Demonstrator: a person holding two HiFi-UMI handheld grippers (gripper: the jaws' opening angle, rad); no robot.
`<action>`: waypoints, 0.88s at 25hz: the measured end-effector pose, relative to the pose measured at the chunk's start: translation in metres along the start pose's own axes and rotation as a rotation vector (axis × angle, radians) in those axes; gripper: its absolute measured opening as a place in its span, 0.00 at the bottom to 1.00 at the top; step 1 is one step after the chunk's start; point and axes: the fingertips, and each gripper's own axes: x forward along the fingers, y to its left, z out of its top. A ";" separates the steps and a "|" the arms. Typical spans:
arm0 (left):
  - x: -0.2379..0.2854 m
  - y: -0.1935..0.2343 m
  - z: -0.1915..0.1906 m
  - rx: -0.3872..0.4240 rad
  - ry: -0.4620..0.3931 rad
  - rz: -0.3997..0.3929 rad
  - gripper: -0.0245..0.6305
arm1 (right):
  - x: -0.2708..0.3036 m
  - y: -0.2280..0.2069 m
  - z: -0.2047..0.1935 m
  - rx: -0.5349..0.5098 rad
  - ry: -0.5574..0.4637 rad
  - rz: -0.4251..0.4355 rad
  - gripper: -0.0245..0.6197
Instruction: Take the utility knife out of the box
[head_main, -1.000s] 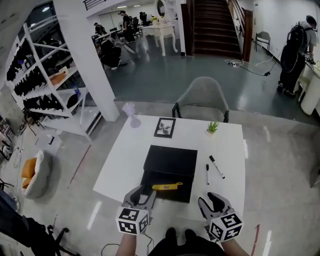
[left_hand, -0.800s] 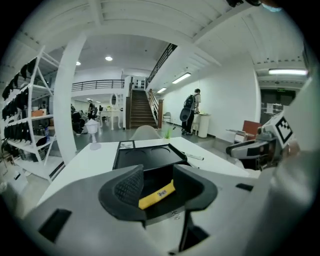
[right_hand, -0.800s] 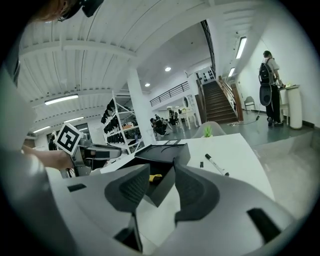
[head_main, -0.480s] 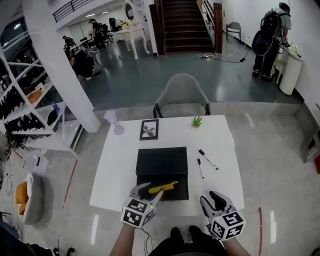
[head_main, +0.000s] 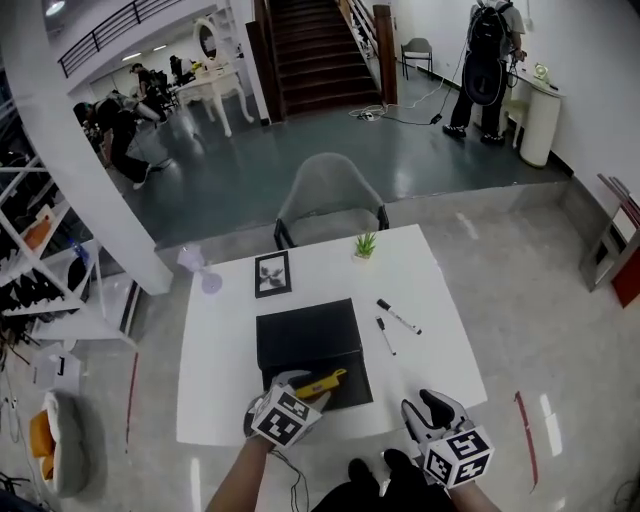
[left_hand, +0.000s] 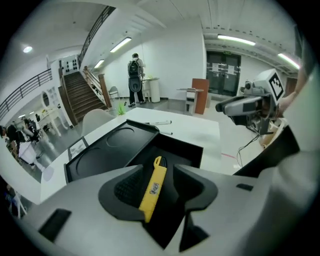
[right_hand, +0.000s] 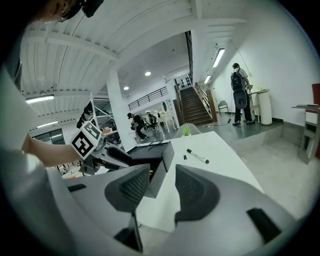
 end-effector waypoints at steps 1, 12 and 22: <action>0.003 0.000 -0.001 0.018 0.014 -0.008 0.29 | -0.002 0.000 0.000 0.004 -0.002 -0.008 0.26; 0.040 -0.005 -0.019 0.197 0.192 -0.087 0.29 | -0.014 -0.009 -0.007 0.048 -0.010 -0.081 0.26; 0.065 -0.005 -0.029 0.277 0.289 -0.149 0.29 | -0.017 -0.024 -0.012 0.075 0.000 -0.129 0.26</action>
